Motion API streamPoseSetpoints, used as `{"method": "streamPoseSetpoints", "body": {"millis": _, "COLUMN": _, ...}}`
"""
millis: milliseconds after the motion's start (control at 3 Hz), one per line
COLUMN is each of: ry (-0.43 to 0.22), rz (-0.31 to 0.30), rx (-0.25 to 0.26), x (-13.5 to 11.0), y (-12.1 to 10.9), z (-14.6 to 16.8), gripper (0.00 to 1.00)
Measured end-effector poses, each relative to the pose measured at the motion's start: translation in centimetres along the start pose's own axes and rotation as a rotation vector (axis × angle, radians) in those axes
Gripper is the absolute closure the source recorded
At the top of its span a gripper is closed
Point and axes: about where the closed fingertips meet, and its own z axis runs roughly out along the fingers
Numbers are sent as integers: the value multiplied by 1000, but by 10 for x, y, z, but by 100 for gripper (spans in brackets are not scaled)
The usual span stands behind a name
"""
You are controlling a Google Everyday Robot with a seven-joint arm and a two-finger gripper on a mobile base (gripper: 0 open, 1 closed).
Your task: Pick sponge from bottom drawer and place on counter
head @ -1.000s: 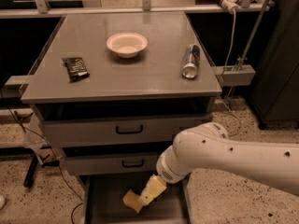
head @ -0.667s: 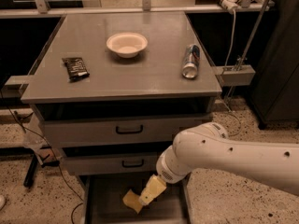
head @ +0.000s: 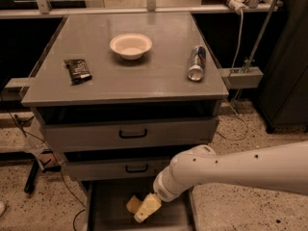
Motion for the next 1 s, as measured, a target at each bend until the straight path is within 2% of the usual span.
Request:
{"method": "streamPoseSetpoints", "body": {"millis": 333, "ry": -58, "rz": 126, "rx": 3, "x": 24, "y": -24, "z": 38, "gripper": 0}}
{"method": "streamPoseSetpoints", "body": {"millis": 1000, "ry": -70, "rz": 140, "rx": -16, "x": 25, "y": -22, "z": 51, "gripper": 0}}
